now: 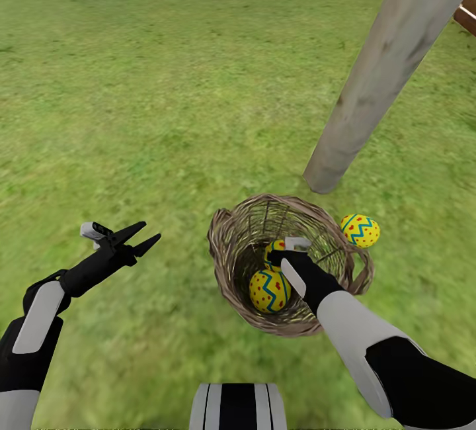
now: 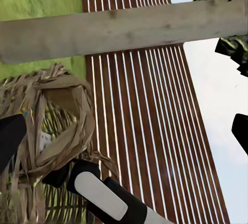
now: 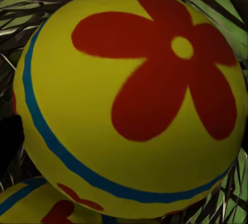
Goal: Take the three Easter eggs out of the wicker basket on the lawn in the garden, then place them on the lawn next to a single tree (choose any tree) so that all three eggs are next to the same tree and none are left in the basket.
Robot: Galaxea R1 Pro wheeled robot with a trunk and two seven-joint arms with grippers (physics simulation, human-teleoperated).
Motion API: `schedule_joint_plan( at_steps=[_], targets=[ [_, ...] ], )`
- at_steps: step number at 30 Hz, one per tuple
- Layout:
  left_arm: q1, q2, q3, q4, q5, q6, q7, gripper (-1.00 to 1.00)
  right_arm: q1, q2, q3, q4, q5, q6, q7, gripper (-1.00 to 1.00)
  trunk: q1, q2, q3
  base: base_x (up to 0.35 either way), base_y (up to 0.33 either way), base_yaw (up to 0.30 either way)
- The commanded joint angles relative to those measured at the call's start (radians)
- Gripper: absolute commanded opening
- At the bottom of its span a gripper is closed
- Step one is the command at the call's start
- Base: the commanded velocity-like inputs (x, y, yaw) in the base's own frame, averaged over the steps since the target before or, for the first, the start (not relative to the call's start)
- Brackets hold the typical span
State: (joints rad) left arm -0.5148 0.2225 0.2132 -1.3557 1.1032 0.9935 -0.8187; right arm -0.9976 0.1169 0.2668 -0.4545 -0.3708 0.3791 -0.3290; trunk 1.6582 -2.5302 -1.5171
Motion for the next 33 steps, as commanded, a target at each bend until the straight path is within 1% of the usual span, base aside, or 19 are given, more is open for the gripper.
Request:
schedule_joint_plan(
  at_steps=[1, 2, 8, 11, 12, 17, 20, 21, 33],
  targets=[
    [-0.001, 0.000, 0.000, 0.000, -0.002, 0.004, -0.004, 1.00, 0.001, -0.001, 0.008, 0.000, -0.036, 0.000, -0.007, -1.00, 0.001, 0.000, -0.005, 0.000, 0.000, 0.000],
    [-0.001, 0.000, 0.000, 0.000, -0.002, 0.004, -0.004, 1.00, 0.001, -0.001, 0.008, 0.000, -0.037, 0.000, -0.007, -1.00, 0.001, 0.000, -0.005, 0.000, 0.000, 0.000],
    [-0.001, 0.000, -0.001, 0.000, -0.003, 0.004, -0.004, 1.00, 0.001, 0.000, 0.008, 0.000, -0.037, 0.000, -0.007, -1.00, 0.003, -0.001, -0.024, 0.000, 0.000, 0.000],
    [-0.001, 0.000, -0.001, 0.000, -0.002, 0.004, -0.004, 1.00, 0.001, 0.000, 0.008, 0.000, -0.037, 0.002, -0.007, -1.00, 0.003, -0.001, -0.024, 0.000, 0.000, 0.000],
    [-0.001, -0.001, -0.001, 0.001, -0.003, 0.004, -0.004, 1.00, 0.001, -0.001, 0.008, 0.000, -0.037, 0.003, -0.007, -1.00, 0.002, -0.001, -0.020, 0.000, 0.000, 0.000],
    [-0.001, 0.000, 0.000, 0.012, -0.001, 0.004, -0.004, 1.00, 0.001, 0.000, 0.008, 0.000, -0.037, 0.003, -0.007, -1.00, 0.002, -0.001, -0.016, 0.000, 0.000, 0.000],
    [-0.001, 0.000, -0.002, 0.013, -0.003, 0.004, -0.004, 1.00, 0.001, 0.000, 0.008, 0.000, -0.037, 0.004, -0.007, -1.00, 0.001, 0.000, -0.005, 0.000, 0.000, 0.000],
    [-0.001, 0.000, -0.001, 0.013, -0.002, 0.005, -0.004, 1.00, 0.001, 0.000, 0.008, 0.000, -0.038, 0.003, -0.007, -1.00, 0.001, 0.000, -0.005, 0.000, 0.000, 0.000],
    [-0.001, 0.000, -0.005, 0.013, -0.003, 0.005, -0.004, 1.00, 0.001, 0.001, 0.006, 0.000, -0.039, 0.004, -0.008, -1.00, -0.005, 0.003, 0.042, 0.000, 0.000, 0.000]
  ],
)
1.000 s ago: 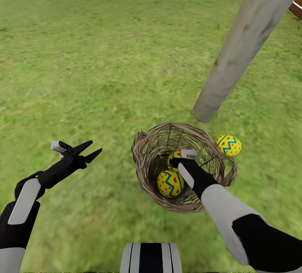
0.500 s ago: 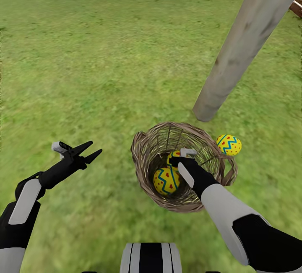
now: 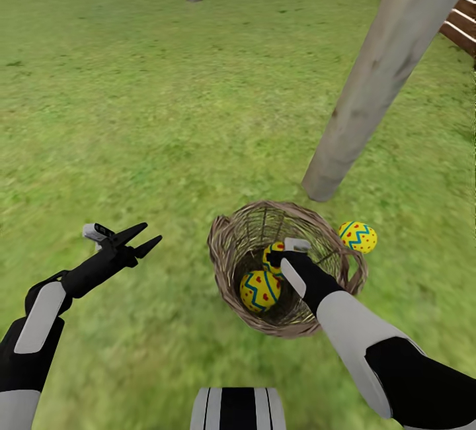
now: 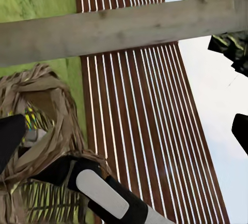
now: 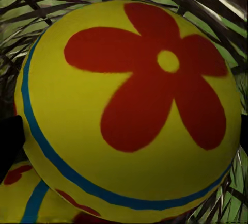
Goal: Take the three Easter eggs out of the wicker basket on the lawn in the garden, then place them on the lawn next to a single tree (choose any tree) so that all three eggs are next to the same tree and none are left in the basket.
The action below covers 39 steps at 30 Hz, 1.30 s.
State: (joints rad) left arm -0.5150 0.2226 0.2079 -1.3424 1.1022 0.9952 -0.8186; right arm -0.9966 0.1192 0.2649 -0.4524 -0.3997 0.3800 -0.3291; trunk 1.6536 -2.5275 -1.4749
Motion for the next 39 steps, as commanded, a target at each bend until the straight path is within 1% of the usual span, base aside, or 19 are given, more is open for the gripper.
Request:
schedule_joint_plan(
  at_steps=[1, 19, 28, 32, 35, 39],
  targets=[
    [0.000, 0.000, 0.001, 0.000, -0.003, 0.003, -0.004, 1.00, 0.000, 0.000, 0.008, -0.002, -0.010, 0.005, -0.008, -1.00, -0.001, 0.000, 0.003, 0.000, 0.000, 0.000],
    [0.000, 0.004, 0.003, 0.002, -0.009, 0.010, 0.005, 1.00, 0.010, -0.003, 0.008, -0.010, -0.007, 0.010, -0.008, -1.00, -0.009, 0.004, 0.073, -0.014, 0.000, 0.000],
    [0.000, 0.003, 0.002, 0.002, -0.010, 0.010, 0.006, 1.00, 0.010, 0.003, 0.008, -0.012, -0.010, 0.014, -0.008, -1.00, -0.013, 0.006, 0.108, -0.004, 0.000, 0.000],
    [0.000, 0.003, 0.001, 0.002, -0.010, 0.011, 0.006, 1.00, 0.010, 0.004, 0.009, -0.012, -0.010, 0.015, -0.008, -1.00, -0.015, 0.007, 0.123, -0.240, 0.000, 0.000],
    [0.000, 0.003, 0.001, 0.002, -0.010, 0.011, 0.006, 1.00, 0.010, 0.004, 0.009, -0.014, -0.009, 0.032, -0.008, -1.00, -0.016, 0.008, 0.135, -0.038, 0.000, 0.000],
    [0.000, 0.003, 0.001, 0.002, -0.010, 0.013, 0.006, 1.00, 0.010, 0.005, 0.010, -0.015, -0.007, 0.036, -0.008, -1.00, -0.018, 0.009, 0.150, -0.282, 0.000, 0.000]
  ],
)
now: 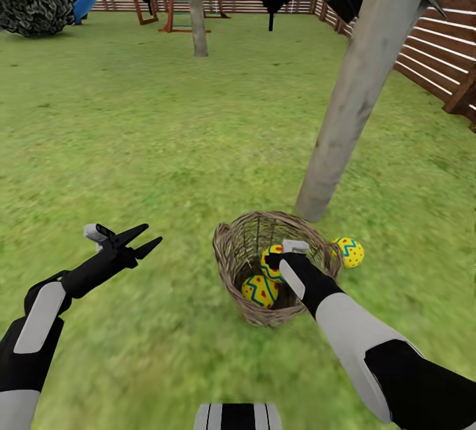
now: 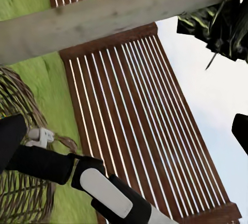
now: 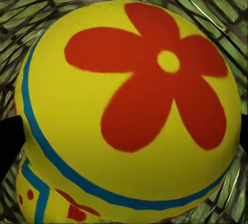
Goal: Take the three Easter eggs out of the wicker basket on the lawn in the garden, then place them on the lawn next to a single tree (choose any tree) so that all three eggs are next to the same tree and none are left in the basket.
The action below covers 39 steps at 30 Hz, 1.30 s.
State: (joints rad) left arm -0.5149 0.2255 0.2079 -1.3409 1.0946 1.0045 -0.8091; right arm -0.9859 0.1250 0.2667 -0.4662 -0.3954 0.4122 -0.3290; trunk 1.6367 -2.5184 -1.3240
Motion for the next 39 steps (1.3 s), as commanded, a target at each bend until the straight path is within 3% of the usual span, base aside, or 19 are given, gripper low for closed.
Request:
schedule_joint_plan(
  at_steps=[1, 5, 8, 13, 17, 20, 21, 24, 26, 29, 31, 33, 35, 37, 39],
  targets=[
    [-0.001, 0.000, 0.001, 0.000, -0.003, 0.003, -0.004, 1.00, 0.000, -0.001, 0.008, -0.002, -0.010, 0.003, -0.008, -1.00, -0.001, 0.000, 0.003, -0.341, 0.000, 0.000],
    [-0.001, -0.003, -0.001, 0.000, -0.004, -0.001, -0.002, 1.00, 0.001, -0.008, 0.008, -0.017, -0.010, 0.024, -0.007, -1.00, -0.003, 0.001, 0.019, -0.078, 0.000, 0.000],
    [-0.001, -0.005, -0.001, 0.000, -0.004, -0.001, 0.035, 1.00, 0.015, -0.010, 0.009, -0.117, -0.010, 0.128, -0.004, -1.00, -0.004, 0.002, 0.030, -0.001, 0.000, 0.000],
    [-0.001, -0.005, -0.002, 0.000, -0.004, -0.003, 0.037, 1.00, 0.019, -0.004, 0.013, -0.129, -0.004, 0.152, -0.005, -1.00, -0.007, 0.003, 0.050, 0.000, 0.000, 0.000],
    [-0.001, -0.006, -0.002, 0.001, -0.004, -0.004, 0.044, 1.00, 0.036, -0.007, 0.013, -0.215, -0.007, 0.250, -0.004, -1.00, -0.008, 0.004, 0.065, 0.000, 0.000, 0.000],
    [-0.001, -0.007, -0.002, 0.000, -0.004, -0.004, 0.068, 1.00, 0.114, -0.010, 0.013, -0.421, -0.009, 0.334, -0.004, -1.00, -0.010, 0.004, 0.077, 0.000, 0.000, 0.000],
    [-0.001, -0.009, -0.002, 0.000, -0.004, -0.004, 0.071, 1.00, 0.159, -0.012, 0.012, -0.548, -0.008, 0.416, -0.004, -1.00, -0.010, 0.005, 0.081, 0.000, 0.000, 0.000],
    [-0.001, -0.009, -0.002, 0.001, -0.004, -0.005, 0.074, 1.00, 0.276, -0.022, 0.009, -0.893, -0.007, 0.568, -0.005, -1.00, -0.012, 0.005, 0.092, 0.000, 0.000, 0.000],
    [-0.001, -0.011, -0.004, 0.001, -0.005, -0.007, 0.080, 1.00, 0.285, -0.040, 0.002, -0.962, -0.009, 0.589, -0.003, -1.00, -0.012, 0.006, 0.100, 0.000, 0.000, 0.000],
    [-0.001, -0.058, -0.018, 0.000, -0.005, -0.009, 0.171, 1.00, 0.284, -0.044, -0.058, -1.013, -0.010, 0.589, 0.006, -1.00, -0.013, 0.006, 0.108, 0.000, 0.000, 0.000],
    [-0.001, -0.066, -0.019, -0.002, -0.004, -0.010, 0.183, 1.00, 0.283, -0.056, -0.096, -1.014, -0.011, 0.588, 0.069, -1.00, -0.013, 0.006, 0.108, 0.000, 0.000, 0.000],
    [-0.001, -0.068, -0.019, -0.011, -0.001, -0.011, 0.182, 1.00, 0.283, -0.063, -0.130, -1.012, -0.010, 0.585, 0.169, -1.00, -0.013, 0.006, 0.108, 0.000, 0.000, 0.000],
    [-0.001, -0.088, -0.019, -0.014, -0.002, -0.020, 0.182, 1.00, 0.283, -0.066, -0.182, -1.006, -0.011, 0.582, 0.293, -1.00, -0.013, 0.006, 0.108, 0.000, 0.000, 0.000],
    [-0.001, -0.115, -0.021, -0.015, -0.002, -0.027, 0.182, 1.00, 0.283, -0.067, -0.280, -1.003, -0.009, 0.582, 0.442, -1.00, -0.013, 0.006, 0.108, -0.071, -0.047, 0.000],
    [-0.001, -0.114, -0.020, -0.019, -0.002, -0.029, 0.179, 1.00, 0.283, -0.103, -0.360, -1.002, -0.009, 0.582, 0.512, -1.00, -0.013, 0.006, 0.108, -0.209, -0.199, 0.000]
  ],
)
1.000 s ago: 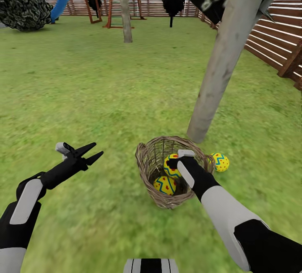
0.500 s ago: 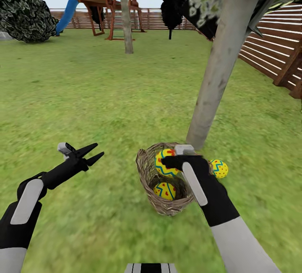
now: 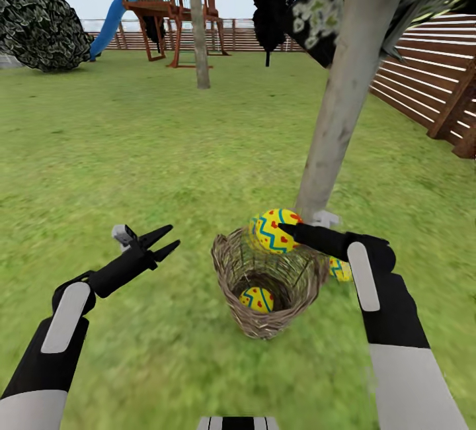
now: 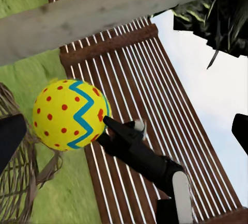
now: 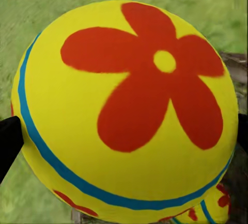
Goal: Take the three Easter eggs out of the wicker basket on the lawn in the garden, then place them on the lawn next to a single tree (choose any tree) so that all three eggs are next to the same tree and none are left in the basket.
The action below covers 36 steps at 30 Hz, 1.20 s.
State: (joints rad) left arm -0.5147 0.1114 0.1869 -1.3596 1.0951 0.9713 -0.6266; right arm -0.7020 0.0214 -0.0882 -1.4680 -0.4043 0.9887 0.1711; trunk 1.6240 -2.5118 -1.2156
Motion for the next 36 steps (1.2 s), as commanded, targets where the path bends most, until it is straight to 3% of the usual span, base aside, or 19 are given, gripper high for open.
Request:
schedule_joint_plan(
  at_steps=[1, 6, 8, 12, 21, 26, 29, 36],
  targets=[
    [-0.001, -0.001, 0.001, -0.001, -0.003, 0.004, -0.010, 1.00, -0.001, -0.007, -0.014, 0.000, -0.001, 0.005, 0.019, -1.00, -0.001, 0.000, -0.001, -0.234, -0.228, 0.000],
    [-0.001, -0.008, -0.006, 0.003, -0.003, 0.003, -0.051, 1.00, -0.001, -0.017, -0.023, 0.006, 0.002, 0.003, 0.024, -1.00, -0.001, 0.000, -0.001, -0.227, -0.256, 0.000],
    [-0.001, -0.008, -0.060, 0.002, -0.004, 0.002, -0.051, 1.00, -0.001, -0.017, -0.023, 0.010, 0.008, 0.002, 0.020, -1.00, -0.001, 0.000, -0.001, -0.169, -0.296, 0.000],
    [-0.001, -0.010, -0.099, 0.002, -0.003, -0.010, -0.051, 1.00, -0.001, -0.033, -0.022, 0.012, 0.014, -0.015, 0.014, -1.00, -0.001, 0.000, -0.001, -0.079, -0.322, 0.000],
    [-0.001, -0.010, -0.107, 0.001, -0.001, -0.013, -0.053, 1.00, -0.001, -0.091, -0.024, 0.025, 0.016, -0.030, -0.013, -1.00, -0.001, 0.000, -0.001, -0.002, -0.335, 0.000],
    [-0.001, -0.010, -0.132, 0.000, 0.000, -0.013, -0.053, 1.00, -0.001, -0.093, -0.025, 0.026, 0.019, -0.038, -0.015, -1.00, -0.001, 0.000, -0.001, 0.000, -0.341, 0.000],
    [-0.001, -0.010, -0.135, 0.000, 0.001, -0.013, -0.054, 1.00, -0.001, -0.092, -0.025, 0.026, 0.067, -0.039, -0.014, -1.00, -0.001, 0.000, -0.001, 0.000, -0.344, 0.000],
    [-0.001, -0.010, -0.135, 0.000, 0.000, -0.013, -0.054, 1.00, -0.001, -0.092, -0.025, 0.027, 0.074, -0.039, -0.013, -1.00, -0.001, 0.000, -0.001, 0.000, -0.344, 0.076]
  ],
)
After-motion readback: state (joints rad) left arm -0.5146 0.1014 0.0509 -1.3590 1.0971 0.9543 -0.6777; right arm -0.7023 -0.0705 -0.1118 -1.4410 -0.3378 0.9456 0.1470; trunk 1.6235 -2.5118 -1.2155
